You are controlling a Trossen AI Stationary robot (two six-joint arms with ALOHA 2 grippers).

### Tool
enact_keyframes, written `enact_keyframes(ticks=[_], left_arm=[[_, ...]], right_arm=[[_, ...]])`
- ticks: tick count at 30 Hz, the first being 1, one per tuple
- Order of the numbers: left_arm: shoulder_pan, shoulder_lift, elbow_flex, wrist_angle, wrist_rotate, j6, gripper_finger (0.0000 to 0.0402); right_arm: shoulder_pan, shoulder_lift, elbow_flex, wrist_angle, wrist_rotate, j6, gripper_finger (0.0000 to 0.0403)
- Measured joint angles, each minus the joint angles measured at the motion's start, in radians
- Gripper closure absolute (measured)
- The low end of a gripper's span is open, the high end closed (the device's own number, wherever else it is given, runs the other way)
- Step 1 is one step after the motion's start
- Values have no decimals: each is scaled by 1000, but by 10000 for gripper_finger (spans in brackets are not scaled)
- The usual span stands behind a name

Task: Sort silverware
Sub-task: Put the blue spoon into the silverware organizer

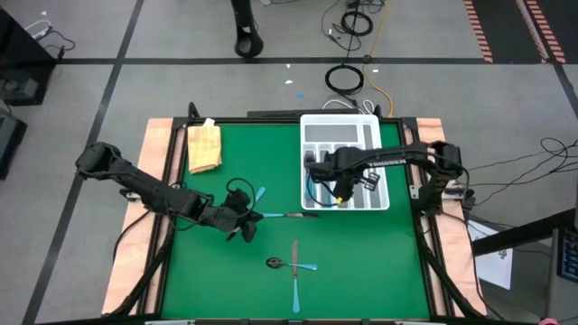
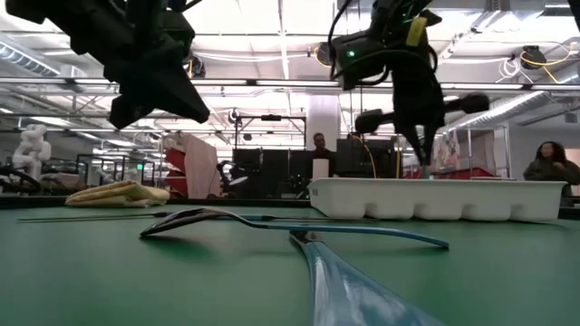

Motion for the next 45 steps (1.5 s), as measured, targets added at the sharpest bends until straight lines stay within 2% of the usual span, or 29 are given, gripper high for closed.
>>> enact_keyframes(ticks=[12,19,24,32,35,38,41,43,45], left_arm=[[5,0,0,-2,25,1,386],[5,0,0,-3,21,1,386],[5,0,0,-3,-11,0,386],[34,0,0,-17,-25,5,386],[49,0,0,-19,-25,5,386],[67,0,0,-20,-23,6,386],[88,0,0,-21,-23,6,386],[99,0,0,-20,-23,7,386],[108,0,0,-22,-22,7,386]], right_arm=[[-49,59,1,33,-11,-226,403],[-49,111,1,50,-12,-187,403],[-49,111,1,128,-11,-54,383],[-47,109,1,125,-4,67,303],[-47,109,1,132,40,149,276],[-47,109,23,142,102,257,257],[-53,109,78,131,119,416,246],[-62,109,128,103,88,539,244],[-78,106,177,81,8,670,244]])
